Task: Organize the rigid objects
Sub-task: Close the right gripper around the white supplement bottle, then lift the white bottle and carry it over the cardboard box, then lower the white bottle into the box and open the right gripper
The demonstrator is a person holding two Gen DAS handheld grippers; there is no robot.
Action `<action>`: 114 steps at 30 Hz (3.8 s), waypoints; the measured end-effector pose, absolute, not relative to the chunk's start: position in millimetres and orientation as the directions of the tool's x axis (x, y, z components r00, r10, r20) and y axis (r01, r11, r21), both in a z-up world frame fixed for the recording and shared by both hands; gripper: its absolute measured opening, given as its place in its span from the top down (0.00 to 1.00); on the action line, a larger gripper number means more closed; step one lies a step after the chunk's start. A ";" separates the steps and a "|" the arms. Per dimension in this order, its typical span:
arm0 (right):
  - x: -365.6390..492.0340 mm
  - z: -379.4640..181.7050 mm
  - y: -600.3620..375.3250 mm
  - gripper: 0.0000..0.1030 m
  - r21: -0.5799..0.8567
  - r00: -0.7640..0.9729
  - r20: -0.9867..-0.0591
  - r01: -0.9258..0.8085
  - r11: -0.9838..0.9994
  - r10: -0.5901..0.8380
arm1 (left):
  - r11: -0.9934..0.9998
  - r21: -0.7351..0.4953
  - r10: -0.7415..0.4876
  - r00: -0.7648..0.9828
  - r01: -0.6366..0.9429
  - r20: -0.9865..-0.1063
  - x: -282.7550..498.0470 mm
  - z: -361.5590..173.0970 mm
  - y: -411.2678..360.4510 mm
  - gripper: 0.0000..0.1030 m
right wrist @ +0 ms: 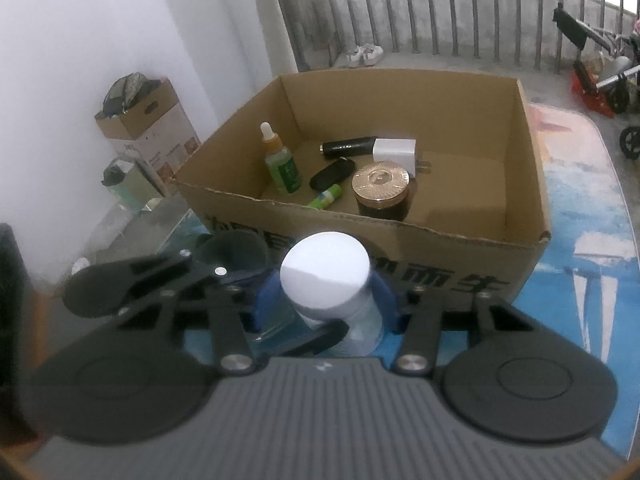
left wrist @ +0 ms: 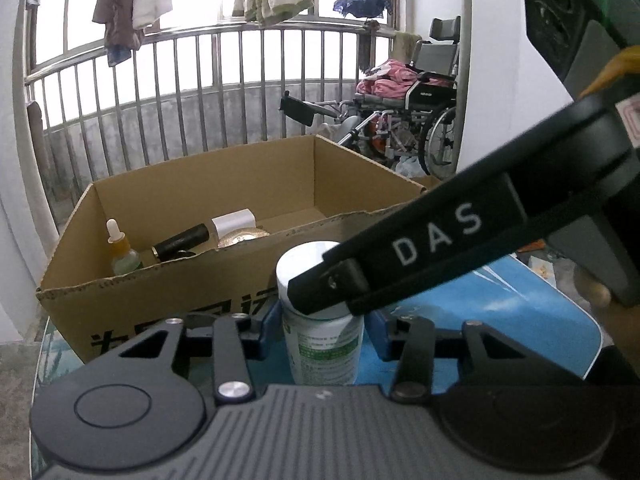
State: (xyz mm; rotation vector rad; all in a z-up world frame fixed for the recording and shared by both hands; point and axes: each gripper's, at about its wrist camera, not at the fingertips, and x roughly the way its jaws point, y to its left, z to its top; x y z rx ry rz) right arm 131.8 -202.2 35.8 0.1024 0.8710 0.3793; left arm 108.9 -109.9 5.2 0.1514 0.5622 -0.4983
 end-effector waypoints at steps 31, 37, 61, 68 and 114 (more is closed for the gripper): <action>129.5 184.6 -221.7 0.50 0.163 0.752 -0.534 -0.357 0.920 0.387 | 0.826 0.065 -0.518 0.800 0.560 -0.301 142.1 141.8 -100.6 0.58; 203.1 176.5 -251.0 0.50 0.206 0.723 -0.572 -0.330 0.921 0.387 | 0.807 0.014 -0.544 0.753 0.590 -0.369 212.9 126.1 -115.4 0.61; 361.5 52.2 -254.6 0.50 -0.006 0.585 -0.776 -0.382 0.924 0.236 | 0.783 -0.070 -0.509 0.572 0.618 -0.643 343.1 27.8 -133.1 0.59; 375.6 34.8 -248.6 0.50 -0.085 0.560 -0.811 -0.398 0.914 0.169 | 0.782 -0.106 -0.505 0.523 0.615 -0.687 350.7 22.2 -130.0 0.59; 77.1 165.3 -331.3 0.23 0.280 0.801 -0.473 -0.257 0.925 0.366 | 0.888 -0.081 -0.429 0.754 0.452 -0.497 148.0 121.3 15.9 0.05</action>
